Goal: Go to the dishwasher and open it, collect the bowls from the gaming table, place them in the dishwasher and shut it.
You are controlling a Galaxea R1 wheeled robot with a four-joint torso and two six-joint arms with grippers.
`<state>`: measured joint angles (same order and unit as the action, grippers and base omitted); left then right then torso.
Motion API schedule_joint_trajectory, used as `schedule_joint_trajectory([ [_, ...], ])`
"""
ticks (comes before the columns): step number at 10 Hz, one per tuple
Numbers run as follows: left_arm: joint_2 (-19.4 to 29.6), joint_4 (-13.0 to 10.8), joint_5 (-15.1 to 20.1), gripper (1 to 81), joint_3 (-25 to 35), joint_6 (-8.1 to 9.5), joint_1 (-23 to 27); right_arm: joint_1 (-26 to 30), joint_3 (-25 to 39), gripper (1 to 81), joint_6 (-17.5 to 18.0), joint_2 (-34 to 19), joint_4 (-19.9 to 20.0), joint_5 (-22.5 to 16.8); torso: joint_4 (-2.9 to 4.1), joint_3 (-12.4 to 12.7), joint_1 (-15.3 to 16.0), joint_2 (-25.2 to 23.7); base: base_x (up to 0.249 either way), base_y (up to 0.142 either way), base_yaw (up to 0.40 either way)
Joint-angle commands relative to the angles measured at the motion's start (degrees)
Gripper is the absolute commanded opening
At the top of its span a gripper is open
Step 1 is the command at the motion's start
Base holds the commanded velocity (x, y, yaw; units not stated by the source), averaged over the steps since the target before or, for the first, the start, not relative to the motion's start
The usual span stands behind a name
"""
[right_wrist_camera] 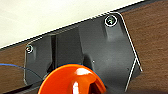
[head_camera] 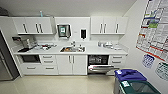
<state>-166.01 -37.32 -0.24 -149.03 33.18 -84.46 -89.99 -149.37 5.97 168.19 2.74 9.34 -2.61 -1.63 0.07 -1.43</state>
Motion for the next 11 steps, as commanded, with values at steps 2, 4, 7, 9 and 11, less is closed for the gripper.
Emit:
schedule_joint_trajectory([
  [2, 0.68, -0.30, 1.83, 1.0, 0.14, -0.05, 3.02, 2.40, 0.14, 1.0, -0.44, -0.29, -0.63, -2.66, 0.00, 0.00, 0.00, 0.00, 0.134, 0.000, 0.000],
  [4, 0.68, -0.30, 1.83, 1.0, 0.14, -0.05, 3.11, 2.40, 0.14, 1.0, -0.44, -0.29, -0.63, -2.66, 0.00, 0.00, 0.00, 0.00, 0.134, 0.000, 0.000],
  [7, 0.76, -0.39, 1.83, 1.0, 0.14, -0.05, 3.11, 2.48, 0.14, 1.0, -0.44, -0.03, -0.63, -2.66, 0.00, 0.00, 0.00, 0.00, 0.134, 0.000, 0.000],
  [9, 0.76, -0.39, 1.83, 1.0, 0.14, -0.05, 3.11, 2.66, 0.06, 1.0, -0.52, 0.24, -0.63, -2.66, 0.00, 0.00, 0.00, 0.00, 0.121, 0.000, 0.000],
  [11, 1.29, -0.04, 1.83, 1.0, 0.14, -0.05, 3.11, 3.01, -0.47, 1.0, -0.52, 0.85, -1.34, -3.10, 0.00, 0.00, 0.04, 0.04, 0.113, 0.000, 0.000],
])
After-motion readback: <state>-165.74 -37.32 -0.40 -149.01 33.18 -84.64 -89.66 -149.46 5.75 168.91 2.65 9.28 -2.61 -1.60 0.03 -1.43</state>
